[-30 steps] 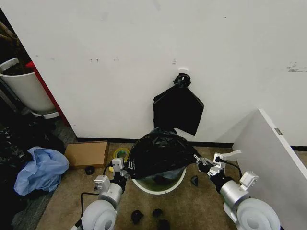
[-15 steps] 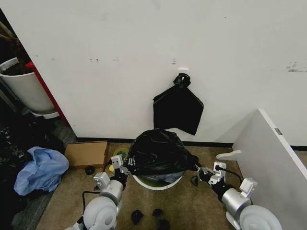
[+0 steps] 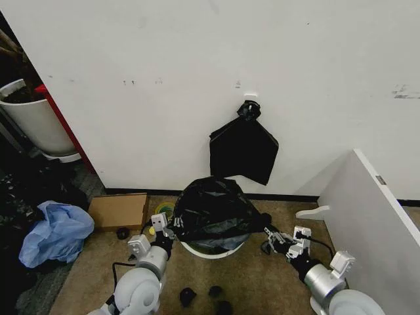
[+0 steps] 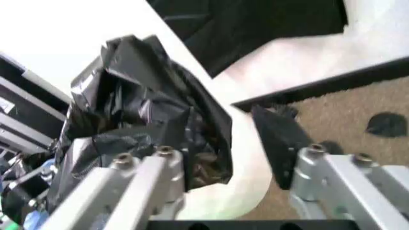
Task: Place the garbage bag over the trash bin.
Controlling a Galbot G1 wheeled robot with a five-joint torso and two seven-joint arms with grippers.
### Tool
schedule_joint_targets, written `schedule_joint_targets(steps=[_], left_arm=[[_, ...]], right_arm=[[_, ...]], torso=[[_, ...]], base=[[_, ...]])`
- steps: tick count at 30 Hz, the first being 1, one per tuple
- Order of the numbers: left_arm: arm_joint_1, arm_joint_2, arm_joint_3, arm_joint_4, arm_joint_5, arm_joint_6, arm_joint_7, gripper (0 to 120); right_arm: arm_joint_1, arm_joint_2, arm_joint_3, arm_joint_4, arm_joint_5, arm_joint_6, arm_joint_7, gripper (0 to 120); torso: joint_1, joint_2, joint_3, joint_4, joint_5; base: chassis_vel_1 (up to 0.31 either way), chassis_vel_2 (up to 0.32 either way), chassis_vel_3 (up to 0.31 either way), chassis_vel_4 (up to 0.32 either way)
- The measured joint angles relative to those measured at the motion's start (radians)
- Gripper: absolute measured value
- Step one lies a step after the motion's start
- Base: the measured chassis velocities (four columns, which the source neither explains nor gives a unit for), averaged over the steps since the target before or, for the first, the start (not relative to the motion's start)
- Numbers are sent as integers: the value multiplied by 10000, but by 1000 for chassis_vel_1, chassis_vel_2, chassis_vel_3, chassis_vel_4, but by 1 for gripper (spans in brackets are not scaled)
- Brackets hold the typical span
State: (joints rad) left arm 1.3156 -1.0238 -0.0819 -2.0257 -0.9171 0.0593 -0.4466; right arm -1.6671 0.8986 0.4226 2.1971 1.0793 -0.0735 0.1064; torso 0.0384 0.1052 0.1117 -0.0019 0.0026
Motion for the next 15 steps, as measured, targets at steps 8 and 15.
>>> schedule_joint_targets(steps=[8,15], left_arm=[[-426,-38,11,21,-986,709,-929,1],[-756,-34,196,-43,-1213,1111,-1270,1]], right_arm=[[-980,72,161,733,-3207,737,-466,67],[-1513,-72,-1082,1290,-7344,1287,-1028,91]], torso=[[0,0,0,-1,-2],[0,2,0,0,-2]], base=[[0,0,0,0],[0,0,0,0]])
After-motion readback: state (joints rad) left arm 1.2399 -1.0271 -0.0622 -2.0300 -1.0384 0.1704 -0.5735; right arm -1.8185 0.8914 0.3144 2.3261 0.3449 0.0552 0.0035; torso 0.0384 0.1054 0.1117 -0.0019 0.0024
